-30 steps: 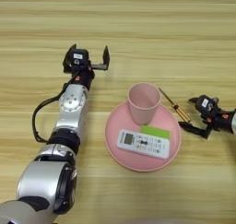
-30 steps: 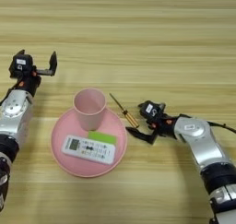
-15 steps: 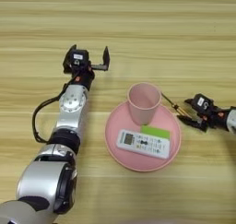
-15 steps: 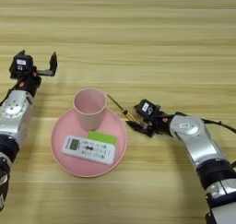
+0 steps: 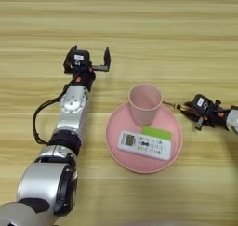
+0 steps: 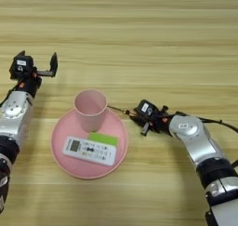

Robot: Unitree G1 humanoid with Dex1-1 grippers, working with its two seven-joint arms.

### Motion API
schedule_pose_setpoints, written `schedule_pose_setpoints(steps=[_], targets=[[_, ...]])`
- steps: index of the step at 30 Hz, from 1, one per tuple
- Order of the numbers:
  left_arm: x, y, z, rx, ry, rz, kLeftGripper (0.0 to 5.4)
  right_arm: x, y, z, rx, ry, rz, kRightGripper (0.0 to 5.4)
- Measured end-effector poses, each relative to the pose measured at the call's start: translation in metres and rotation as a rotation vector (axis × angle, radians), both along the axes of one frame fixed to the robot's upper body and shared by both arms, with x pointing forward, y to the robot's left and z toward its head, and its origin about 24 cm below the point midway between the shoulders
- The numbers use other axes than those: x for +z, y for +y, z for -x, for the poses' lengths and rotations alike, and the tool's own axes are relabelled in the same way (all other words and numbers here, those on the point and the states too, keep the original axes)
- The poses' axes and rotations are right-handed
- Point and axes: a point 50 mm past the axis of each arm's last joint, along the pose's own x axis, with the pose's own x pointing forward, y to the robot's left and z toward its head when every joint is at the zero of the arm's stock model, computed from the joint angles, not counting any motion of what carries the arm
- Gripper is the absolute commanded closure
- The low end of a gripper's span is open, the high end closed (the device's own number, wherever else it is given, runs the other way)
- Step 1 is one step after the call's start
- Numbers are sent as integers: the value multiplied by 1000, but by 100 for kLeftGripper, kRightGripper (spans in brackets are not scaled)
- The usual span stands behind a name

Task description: Move the objects on the table

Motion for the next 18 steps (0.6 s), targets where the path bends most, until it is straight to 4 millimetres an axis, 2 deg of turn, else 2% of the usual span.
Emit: schedule_pose_setpoints(steps=[18], targets=[[0, 0, 0, 0, -1, 0, 0, -1, 0, -1, -3, -10, 4, 455]])
